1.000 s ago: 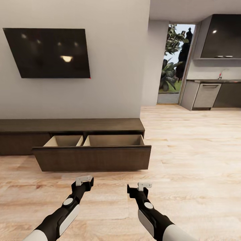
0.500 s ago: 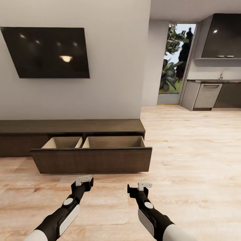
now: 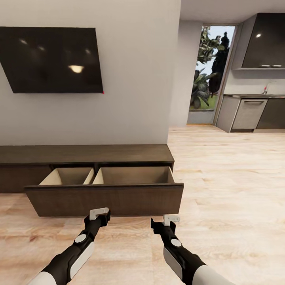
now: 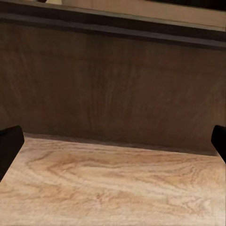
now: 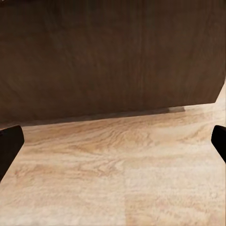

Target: Place each of the two pumpkins and all three candles from the living room inside a cabinet in the living room (use any cabinet), then make sure every cabinet is closed, and position the cauldron so it is next to a table in the living room.

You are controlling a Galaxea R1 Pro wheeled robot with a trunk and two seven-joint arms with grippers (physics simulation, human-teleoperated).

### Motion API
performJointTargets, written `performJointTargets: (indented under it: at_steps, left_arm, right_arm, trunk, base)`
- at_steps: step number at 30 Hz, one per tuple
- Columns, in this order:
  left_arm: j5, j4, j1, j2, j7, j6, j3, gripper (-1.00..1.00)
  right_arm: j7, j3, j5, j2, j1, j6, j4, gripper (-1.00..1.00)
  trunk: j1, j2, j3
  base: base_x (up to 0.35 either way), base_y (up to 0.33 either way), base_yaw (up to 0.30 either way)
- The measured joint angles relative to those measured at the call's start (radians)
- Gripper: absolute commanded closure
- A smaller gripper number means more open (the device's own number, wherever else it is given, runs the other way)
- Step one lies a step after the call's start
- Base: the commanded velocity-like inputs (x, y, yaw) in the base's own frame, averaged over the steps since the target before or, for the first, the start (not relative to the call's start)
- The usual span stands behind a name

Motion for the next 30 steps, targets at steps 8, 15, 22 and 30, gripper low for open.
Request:
performJointTargets:
  at_steps: [8,15,22,30]
  left_arm:
    - [0.0,0.0,0.0,0.0,-0.002,0.0,0.0,-1.0]
    - [0.002,0.0,0.0,0.0,-0.002,0.0,0.0,-1.0]
    - [0.003,0.001,0.0,0.0,-0.002,-0.001,0.001,-1.0]
    - [0.003,0.052,0.0,0.0,-0.002,-0.003,0.002,-1.0]
  right_arm:
    - [0.0,-0.001,0.0,0.0,0.0,0.0,0.0,-1.0]
    - [0.0,-0.001,0.0,0.0,0.0,0.0,0.0,-1.0]
    - [0.0,-0.001,0.0,0.0,0.0,0.0,0.0,-1.0]
    - [0.0,-0.001,0.0,0.0,0.0,0.0,0.0,-1.0]
  trunk:
    - [0.012,-0.021,-0.009]
    - [0.029,-0.05,-0.033]
    - [0.032,-0.051,-0.061]
    - [0.035,-0.053,-0.091]
  base:
    - [0.033,0.0,0.0]
    - [0.003,0.0,0.0]
    - [0.0,0.0,0.0]
    - [0.0,0.0,0.0]
